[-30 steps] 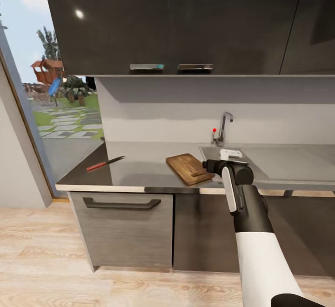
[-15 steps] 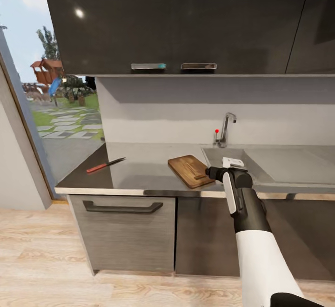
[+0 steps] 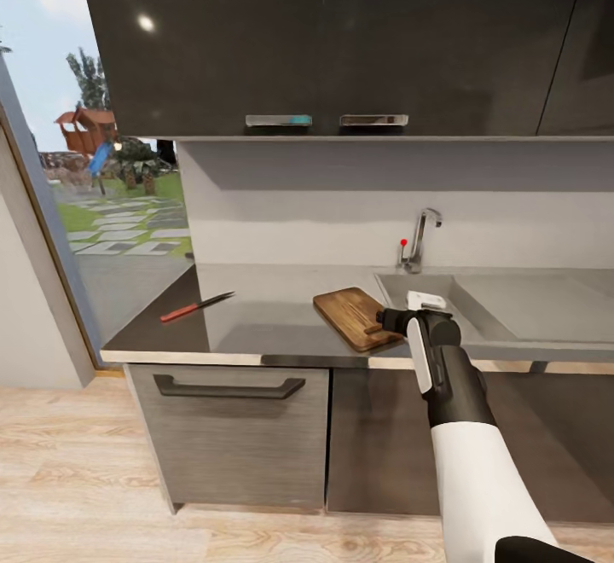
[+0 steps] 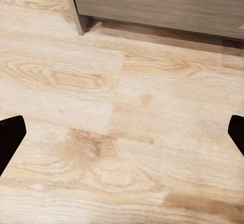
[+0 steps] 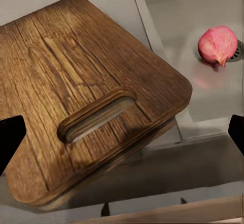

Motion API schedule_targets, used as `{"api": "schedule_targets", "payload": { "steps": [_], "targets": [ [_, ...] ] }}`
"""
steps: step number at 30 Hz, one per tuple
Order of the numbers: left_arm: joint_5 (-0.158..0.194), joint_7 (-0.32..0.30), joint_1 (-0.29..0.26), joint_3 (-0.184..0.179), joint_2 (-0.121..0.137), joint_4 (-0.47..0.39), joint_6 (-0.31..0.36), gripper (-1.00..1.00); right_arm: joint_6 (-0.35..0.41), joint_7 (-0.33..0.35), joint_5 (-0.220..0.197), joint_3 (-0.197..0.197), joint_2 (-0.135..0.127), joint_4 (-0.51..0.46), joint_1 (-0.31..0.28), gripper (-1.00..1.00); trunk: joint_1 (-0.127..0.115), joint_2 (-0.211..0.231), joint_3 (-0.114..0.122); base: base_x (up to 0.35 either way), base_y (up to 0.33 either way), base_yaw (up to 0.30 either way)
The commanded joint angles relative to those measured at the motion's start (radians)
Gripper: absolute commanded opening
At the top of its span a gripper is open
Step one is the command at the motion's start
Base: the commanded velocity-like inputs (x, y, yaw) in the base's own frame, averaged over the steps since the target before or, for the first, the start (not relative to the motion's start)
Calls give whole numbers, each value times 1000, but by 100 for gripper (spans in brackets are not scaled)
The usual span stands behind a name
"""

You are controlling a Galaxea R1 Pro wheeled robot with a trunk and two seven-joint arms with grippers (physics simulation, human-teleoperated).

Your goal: In the kitchen, take the Vidalia onion out of the sink, dice it on the chopping board with the paring knife, put the diced onion into the bowl on the countertop, then place both the paring knife and the chopping board into the sink.

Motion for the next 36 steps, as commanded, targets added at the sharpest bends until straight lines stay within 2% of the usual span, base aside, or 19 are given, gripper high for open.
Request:
{"api": "schedule_targets", "payload": {
  "steps": [1,10,36],
  "targets": [
    [10,0,0,-3,0,-1,-1,100,4,-4,3,-1,1,0,-1,100,0,-1,-1,2,2,0],
    [10,0,0,-3,0,-1,-1,100,-53,-126,3,-2,1,32,-1,100,0,-1,-1,0,0,0],
    [10,-1,0,-3,0,-1,-1,100,-67,-144,4,-3,1,86,-1,100,0,-1,-1,30,19,0]
  ]
}}
